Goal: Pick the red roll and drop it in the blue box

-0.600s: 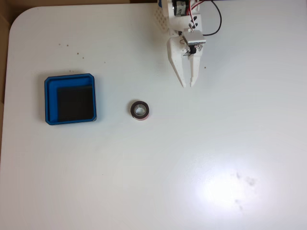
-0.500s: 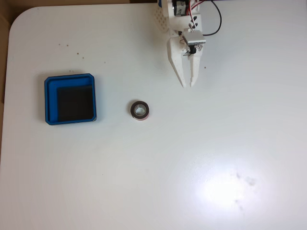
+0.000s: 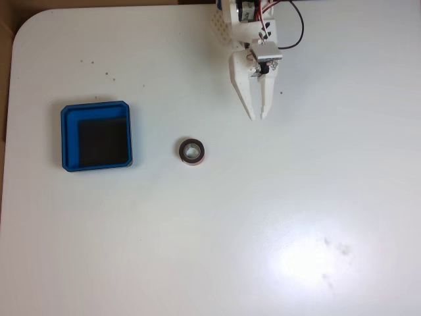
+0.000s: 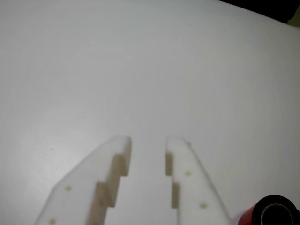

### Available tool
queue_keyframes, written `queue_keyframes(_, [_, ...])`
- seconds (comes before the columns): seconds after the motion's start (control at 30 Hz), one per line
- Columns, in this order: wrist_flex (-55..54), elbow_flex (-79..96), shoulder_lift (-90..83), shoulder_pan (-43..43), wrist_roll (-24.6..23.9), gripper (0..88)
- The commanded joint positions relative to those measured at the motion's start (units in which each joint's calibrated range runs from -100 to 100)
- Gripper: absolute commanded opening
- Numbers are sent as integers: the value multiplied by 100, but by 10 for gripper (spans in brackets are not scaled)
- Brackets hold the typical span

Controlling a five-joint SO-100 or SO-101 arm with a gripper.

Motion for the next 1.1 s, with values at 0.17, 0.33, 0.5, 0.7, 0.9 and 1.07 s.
queue_keyframes(0.17, [9,90,-20,697,20,10])
queue_keyframes(0.33, [9,90,-20,1645,37,10])
queue_keyframes(0.5, [9,90,-12,2583,20,10])
queue_keyframes(0.7, [9,90,-3,3198,37,10])
queue_keyframes(0.9, [9,90,-12,3198,20,10])
queue_keyframes(1.07, [9,90,5,3188,63,10])
